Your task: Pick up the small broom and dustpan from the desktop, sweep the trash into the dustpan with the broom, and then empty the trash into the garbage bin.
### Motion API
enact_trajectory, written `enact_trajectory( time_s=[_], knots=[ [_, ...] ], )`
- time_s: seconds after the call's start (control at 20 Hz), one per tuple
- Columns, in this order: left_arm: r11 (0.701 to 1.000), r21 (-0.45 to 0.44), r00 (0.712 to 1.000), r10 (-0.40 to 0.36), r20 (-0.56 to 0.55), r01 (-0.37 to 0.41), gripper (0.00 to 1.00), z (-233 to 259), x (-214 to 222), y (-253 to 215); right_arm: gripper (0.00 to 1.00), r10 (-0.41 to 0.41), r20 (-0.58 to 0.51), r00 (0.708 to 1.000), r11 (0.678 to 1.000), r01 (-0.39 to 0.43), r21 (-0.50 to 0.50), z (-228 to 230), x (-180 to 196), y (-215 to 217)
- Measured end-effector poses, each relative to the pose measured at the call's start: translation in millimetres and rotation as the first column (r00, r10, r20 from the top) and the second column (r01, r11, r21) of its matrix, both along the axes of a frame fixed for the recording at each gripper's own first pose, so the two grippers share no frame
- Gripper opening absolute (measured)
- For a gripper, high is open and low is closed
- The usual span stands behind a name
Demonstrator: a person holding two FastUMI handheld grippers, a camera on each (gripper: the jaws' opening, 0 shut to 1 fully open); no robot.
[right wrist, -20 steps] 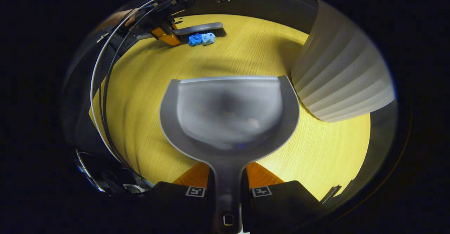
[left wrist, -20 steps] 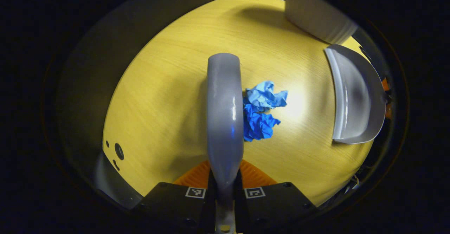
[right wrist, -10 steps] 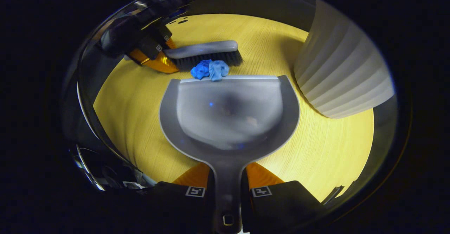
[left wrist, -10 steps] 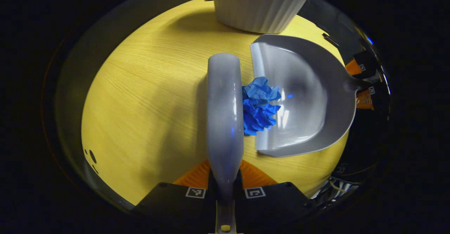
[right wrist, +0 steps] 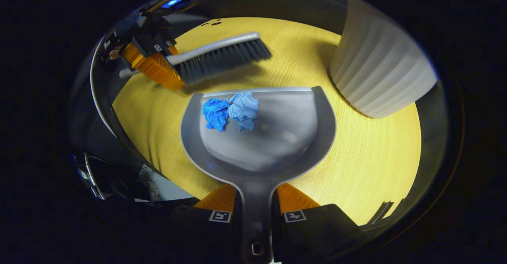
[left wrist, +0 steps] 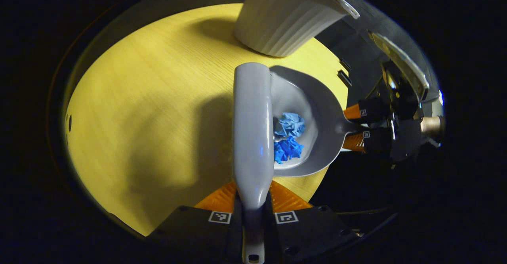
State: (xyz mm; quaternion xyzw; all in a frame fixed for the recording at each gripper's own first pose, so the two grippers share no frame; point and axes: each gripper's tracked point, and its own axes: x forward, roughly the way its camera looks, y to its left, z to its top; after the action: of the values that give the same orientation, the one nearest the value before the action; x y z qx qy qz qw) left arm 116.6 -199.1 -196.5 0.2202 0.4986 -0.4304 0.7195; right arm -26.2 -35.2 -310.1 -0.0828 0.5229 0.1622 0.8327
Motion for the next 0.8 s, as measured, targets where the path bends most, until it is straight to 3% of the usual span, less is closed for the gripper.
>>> enact_trajectory(
  time_s=[0.15, 0.4, 0.65, 0.8],
  knots=[
    [0.993, -0.032, 0.991, 0.118, 0.06, -0.116, 0.26, 12.0, 4.1, 31.9, 0.33, -0.054, -0.02, 0.998, 0.998, 0.055, 0.035, 3.6, -0.1, 2.7],
    [0.948, -0.097, 0.95, 0.309, 0.055, -0.302, 0.25, -3.4, -2.0, 98.5, 0.33, -0.126, 0.009, 0.992, 0.989, 0.125, 0.074, 15.9, -11.2, 0.5],
    [0.919, -0.086, 0.919, 0.39, 0.055, -0.385, 0.25, -36.3, 3.8, 133.6, 0.33, -0.236, 0.055, 0.97, 0.97, 0.232, 0.073, 65.4, -28.3, -17.0],
    [0.913, -0.08, 0.913, 0.405, 0.053, -0.4, 0.25, -54.4, -14.6, 133.1, 0.33, -0.304, 0.063, 0.951, 0.95, 0.298, 0.09, 94.3, -43.2, -32.9]
  ],
)
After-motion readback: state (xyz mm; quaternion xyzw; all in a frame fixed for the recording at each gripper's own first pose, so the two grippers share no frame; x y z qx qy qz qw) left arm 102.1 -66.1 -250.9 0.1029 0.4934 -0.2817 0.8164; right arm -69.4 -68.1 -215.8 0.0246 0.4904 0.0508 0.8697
